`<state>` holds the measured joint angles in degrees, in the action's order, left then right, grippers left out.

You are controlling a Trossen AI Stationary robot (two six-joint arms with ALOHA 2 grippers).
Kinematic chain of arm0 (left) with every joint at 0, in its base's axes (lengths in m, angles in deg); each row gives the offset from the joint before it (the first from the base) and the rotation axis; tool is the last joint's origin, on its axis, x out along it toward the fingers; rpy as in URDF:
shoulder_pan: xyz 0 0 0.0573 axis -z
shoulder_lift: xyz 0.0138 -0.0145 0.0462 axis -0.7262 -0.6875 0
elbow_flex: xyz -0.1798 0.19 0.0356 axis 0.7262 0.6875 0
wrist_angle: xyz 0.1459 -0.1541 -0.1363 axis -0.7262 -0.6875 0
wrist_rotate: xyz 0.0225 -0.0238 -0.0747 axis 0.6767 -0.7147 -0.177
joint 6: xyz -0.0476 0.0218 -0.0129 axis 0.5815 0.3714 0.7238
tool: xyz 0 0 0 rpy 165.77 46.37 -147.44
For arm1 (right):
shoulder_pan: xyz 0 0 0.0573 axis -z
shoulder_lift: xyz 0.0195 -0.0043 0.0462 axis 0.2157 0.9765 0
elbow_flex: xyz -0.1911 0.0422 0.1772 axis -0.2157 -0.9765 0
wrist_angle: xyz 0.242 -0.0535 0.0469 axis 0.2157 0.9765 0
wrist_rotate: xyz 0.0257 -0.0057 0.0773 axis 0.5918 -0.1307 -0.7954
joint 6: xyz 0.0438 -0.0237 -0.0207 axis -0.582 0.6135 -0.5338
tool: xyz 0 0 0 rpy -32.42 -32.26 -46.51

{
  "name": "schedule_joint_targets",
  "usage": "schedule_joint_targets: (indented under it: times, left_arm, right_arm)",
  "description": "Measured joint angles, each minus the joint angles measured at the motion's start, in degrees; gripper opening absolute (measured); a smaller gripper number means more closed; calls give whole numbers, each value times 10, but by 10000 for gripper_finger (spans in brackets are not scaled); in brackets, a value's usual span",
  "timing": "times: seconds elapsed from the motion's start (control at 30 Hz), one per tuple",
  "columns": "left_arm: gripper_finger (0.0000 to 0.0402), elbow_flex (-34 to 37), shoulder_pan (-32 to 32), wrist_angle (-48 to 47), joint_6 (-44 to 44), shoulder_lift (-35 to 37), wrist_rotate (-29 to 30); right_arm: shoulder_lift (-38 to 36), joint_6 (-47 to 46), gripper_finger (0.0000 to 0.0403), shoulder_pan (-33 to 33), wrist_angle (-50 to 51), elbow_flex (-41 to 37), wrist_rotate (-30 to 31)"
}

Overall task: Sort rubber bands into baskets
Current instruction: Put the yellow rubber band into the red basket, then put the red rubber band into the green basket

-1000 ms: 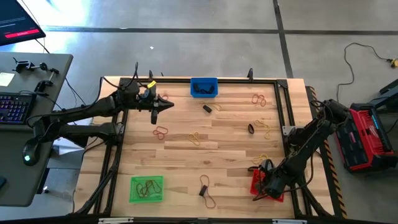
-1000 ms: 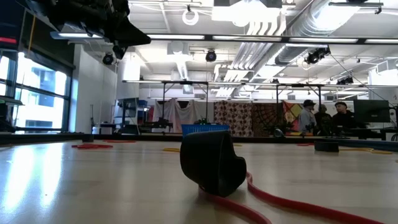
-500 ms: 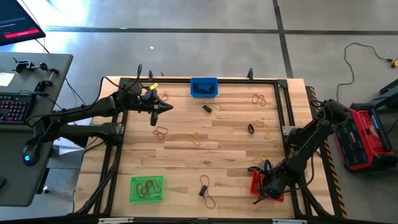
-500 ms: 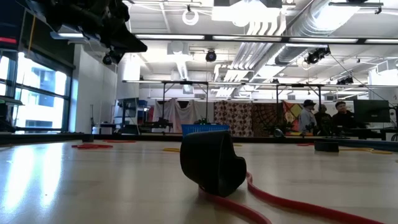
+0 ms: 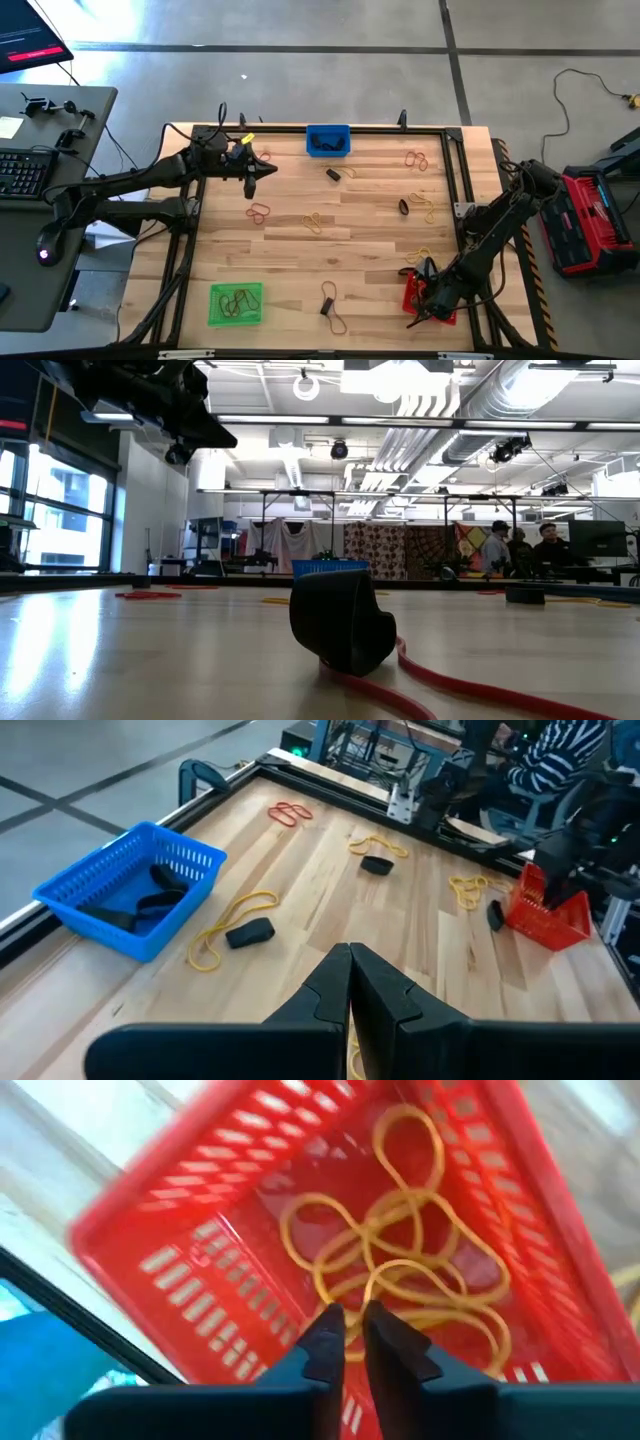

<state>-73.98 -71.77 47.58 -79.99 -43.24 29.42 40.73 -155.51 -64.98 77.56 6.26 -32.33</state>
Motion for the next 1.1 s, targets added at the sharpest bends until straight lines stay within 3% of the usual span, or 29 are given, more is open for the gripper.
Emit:
schedule_joint_targets:
  times: [0.2, 0.57, 0.73, 0.9, 1.1]
  left_arm:
    - [1, 0, 11, 2, -20, 0, 0]
    - [1, 0, 16, 3, -45, 0, 6]
    - [1, 0, 16, 4, -45, 0, 16]
    - [0, 0, 16, 4, -57, 0, 18]
    - [0, 0, 16, 4, -60, 0, 18]
  right_arm:
    - [0, -40, 89, 0, 19, 0, -4]
    - [0, -49, 93, 0, -8, 0, -10]
    - [0, -63, 65, 0, -28, 0, 9]
    - [0, -60, 8, 1, -36, 0, 27]
    - [0, -59, 4, 0, -36, 0, 35]
